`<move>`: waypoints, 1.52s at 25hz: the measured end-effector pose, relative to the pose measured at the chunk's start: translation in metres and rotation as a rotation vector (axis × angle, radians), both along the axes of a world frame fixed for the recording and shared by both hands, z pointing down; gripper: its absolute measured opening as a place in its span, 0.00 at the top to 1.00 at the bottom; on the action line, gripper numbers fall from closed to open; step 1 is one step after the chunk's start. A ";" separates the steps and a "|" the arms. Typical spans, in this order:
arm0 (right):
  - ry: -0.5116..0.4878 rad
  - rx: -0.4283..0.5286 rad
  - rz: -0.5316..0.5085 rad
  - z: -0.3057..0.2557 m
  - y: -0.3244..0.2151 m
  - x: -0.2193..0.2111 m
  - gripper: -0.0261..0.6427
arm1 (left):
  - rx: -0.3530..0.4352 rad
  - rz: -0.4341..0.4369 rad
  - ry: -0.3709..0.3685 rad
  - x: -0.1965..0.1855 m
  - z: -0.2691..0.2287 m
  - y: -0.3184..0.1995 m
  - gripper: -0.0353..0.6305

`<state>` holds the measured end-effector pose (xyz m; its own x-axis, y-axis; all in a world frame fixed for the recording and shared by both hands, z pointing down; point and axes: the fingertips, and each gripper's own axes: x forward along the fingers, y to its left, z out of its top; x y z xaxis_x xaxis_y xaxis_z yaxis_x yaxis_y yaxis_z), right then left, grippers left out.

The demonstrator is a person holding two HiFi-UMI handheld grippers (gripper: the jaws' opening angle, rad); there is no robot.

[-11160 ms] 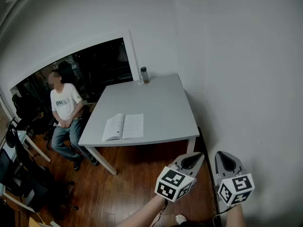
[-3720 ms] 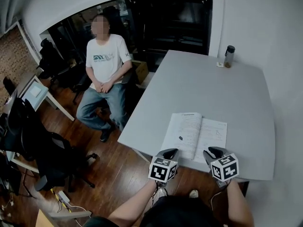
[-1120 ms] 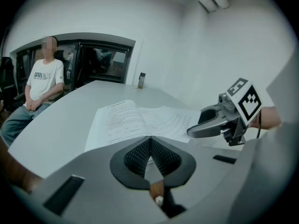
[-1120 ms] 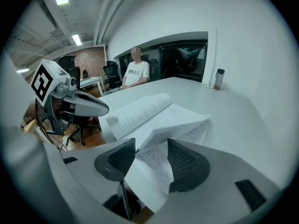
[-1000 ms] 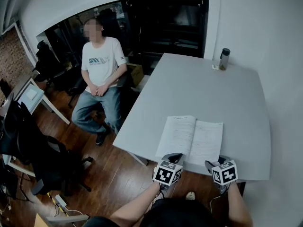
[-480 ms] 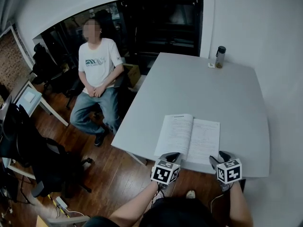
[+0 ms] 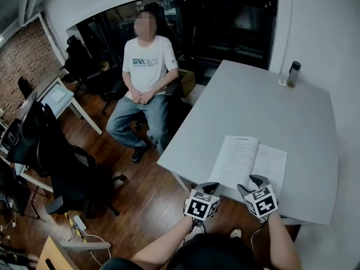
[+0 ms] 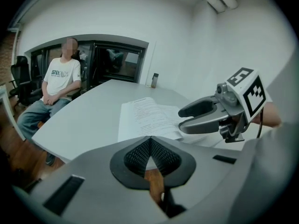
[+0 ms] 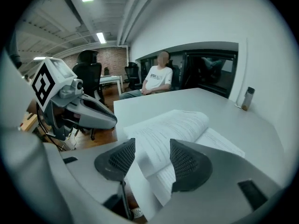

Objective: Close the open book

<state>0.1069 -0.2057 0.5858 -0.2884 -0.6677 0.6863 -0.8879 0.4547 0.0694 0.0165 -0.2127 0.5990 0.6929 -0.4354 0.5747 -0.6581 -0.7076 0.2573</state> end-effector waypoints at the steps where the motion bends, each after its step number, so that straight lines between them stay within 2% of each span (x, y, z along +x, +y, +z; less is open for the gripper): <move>1: 0.012 0.000 -0.034 0.002 -0.005 -0.011 0.64 | -0.001 -0.011 -0.004 -0.007 0.001 -0.002 0.94; 5: 0.080 0.001 -0.144 0.013 -0.023 -0.051 0.64 | -0.005 -0.051 -0.020 -0.034 0.002 -0.009 0.94; 10: 0.234 -0.028 -0.254 0.032 -0.033 -0.072 0.63 | -0.003 -0.072 -0.036 -0.058 0.004 -0.011 0.94; 16: 0.292 -0.078 -0.281 0.052 -0.029 -0.072 0.64 | -0.014 -0.092 -0.047 -0.076 0.013 -0.013 0.94; 24: 0.183 -0.111 -0.229 0.042 -0.024 -0.058 0.64 | -0.014 -0.059 -0.035 -0.056 0.012 -0.013 0.94; 29: 0.057 -0.128 -0.130 0.032 -0.018 -0.037 0.64 | -0.010 -0.024 -0.027 -0.035 0.011 -0.014 0.94; 31: 0.018 -0.125 -0.096 0.027 -0.015 -0.030 0.68 | -0.007 -0.004 -0.023 -0.026 0.011 -0.012 0.94; 37: -0.011 -0.077 0.022 0.012 -0.003 0.007 0.68 | 0.000 0.057 -0.013 0.007 0.008 -0.004 0.94; 38: -0.017 -0.067 0.046 0.009 0.000 0.015 0.71 | 0.001 0.066 -0.012 0.012 0.007 -0.003 0.94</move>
